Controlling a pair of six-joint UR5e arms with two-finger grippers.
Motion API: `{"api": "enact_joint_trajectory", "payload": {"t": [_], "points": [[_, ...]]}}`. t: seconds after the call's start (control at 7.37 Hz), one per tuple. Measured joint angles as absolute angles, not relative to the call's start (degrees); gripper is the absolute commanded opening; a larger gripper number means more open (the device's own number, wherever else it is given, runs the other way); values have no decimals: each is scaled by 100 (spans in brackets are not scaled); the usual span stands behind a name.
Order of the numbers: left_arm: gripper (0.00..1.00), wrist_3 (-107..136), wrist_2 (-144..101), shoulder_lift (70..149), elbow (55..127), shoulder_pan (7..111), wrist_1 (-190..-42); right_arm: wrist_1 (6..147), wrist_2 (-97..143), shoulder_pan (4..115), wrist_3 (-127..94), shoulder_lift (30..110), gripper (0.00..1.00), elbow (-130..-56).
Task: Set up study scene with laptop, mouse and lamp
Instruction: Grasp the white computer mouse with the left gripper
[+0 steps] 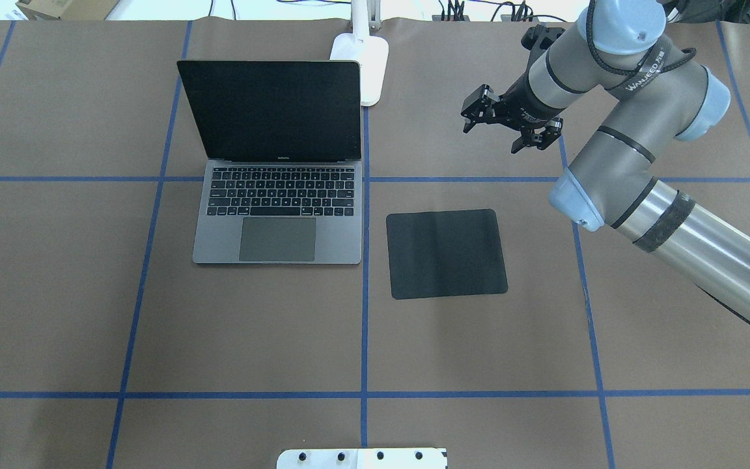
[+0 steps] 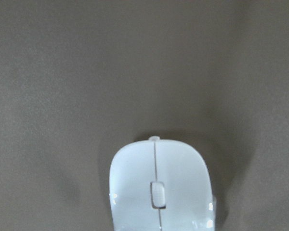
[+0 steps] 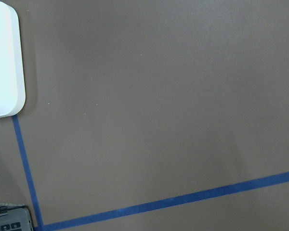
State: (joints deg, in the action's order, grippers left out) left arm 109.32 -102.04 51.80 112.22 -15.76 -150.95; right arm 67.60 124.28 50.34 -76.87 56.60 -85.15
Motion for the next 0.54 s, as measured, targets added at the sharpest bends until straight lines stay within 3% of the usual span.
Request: {"api": "enact_joint_trajectory", "payload": {"t": [0.54], "points": [[44,10931,-10199,5148,11156,-1574,-15285,6776,12393,5009,-7690,5669,99,-8571]]}}
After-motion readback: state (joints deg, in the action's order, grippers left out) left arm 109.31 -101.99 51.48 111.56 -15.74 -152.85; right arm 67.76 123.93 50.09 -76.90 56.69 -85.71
